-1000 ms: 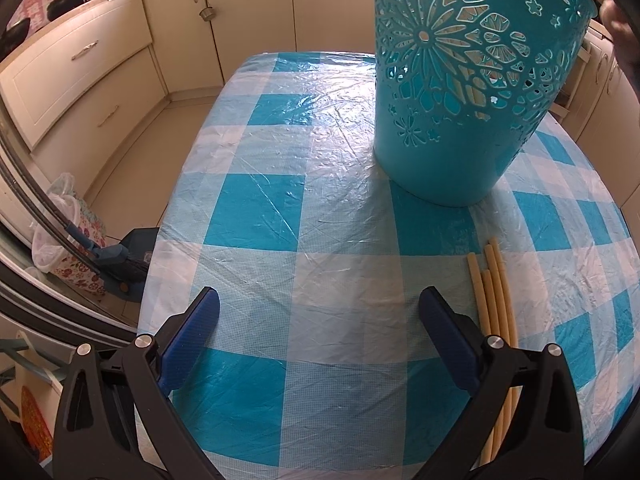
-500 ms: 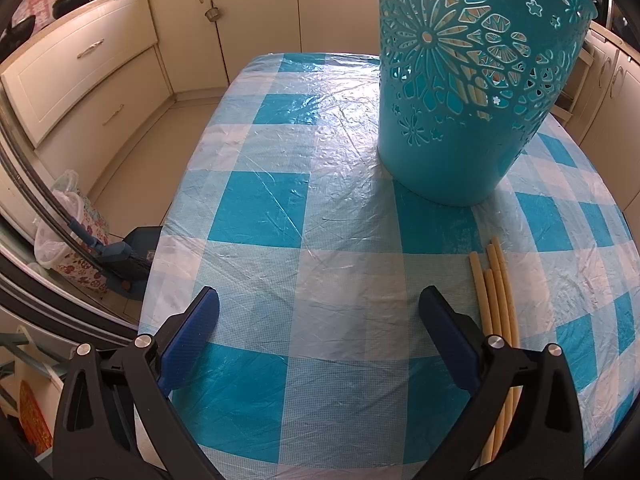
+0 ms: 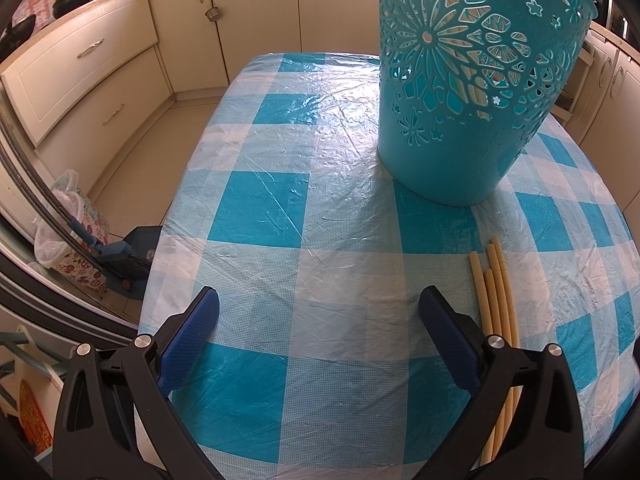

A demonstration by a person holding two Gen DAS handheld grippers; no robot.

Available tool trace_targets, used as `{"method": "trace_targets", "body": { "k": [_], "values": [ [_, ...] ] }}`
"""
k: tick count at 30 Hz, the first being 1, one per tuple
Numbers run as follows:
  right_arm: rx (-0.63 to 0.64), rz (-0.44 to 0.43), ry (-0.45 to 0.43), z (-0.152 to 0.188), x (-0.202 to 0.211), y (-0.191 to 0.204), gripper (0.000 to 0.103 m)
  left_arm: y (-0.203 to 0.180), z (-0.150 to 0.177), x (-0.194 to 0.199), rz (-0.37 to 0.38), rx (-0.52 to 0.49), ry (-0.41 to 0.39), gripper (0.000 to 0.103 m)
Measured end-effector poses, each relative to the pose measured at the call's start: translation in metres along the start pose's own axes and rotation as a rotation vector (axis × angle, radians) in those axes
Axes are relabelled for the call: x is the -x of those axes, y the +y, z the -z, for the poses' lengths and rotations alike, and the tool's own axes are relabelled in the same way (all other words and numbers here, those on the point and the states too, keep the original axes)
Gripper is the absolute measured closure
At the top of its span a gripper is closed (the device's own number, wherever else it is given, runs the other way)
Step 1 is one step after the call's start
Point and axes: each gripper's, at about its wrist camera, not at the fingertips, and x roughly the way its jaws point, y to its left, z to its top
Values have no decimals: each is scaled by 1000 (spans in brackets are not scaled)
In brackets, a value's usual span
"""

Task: Organize utensils
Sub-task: 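Withdraw the open right tool from the basket back over the table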

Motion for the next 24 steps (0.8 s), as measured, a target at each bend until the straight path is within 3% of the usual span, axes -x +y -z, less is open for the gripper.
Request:
{"method": "trace_targets", "body": {
  "k": [12,19,24],
  "values": [
    [104,84,34,33,33,39,36,0,0,0,0,0,0,7],
    [143,106,102,49,18,50,36,0,0,0,-1,1,0,7],
    [137,124,71,52,17,50,36,0,0,0,0,0,0,7]
  ]
}}
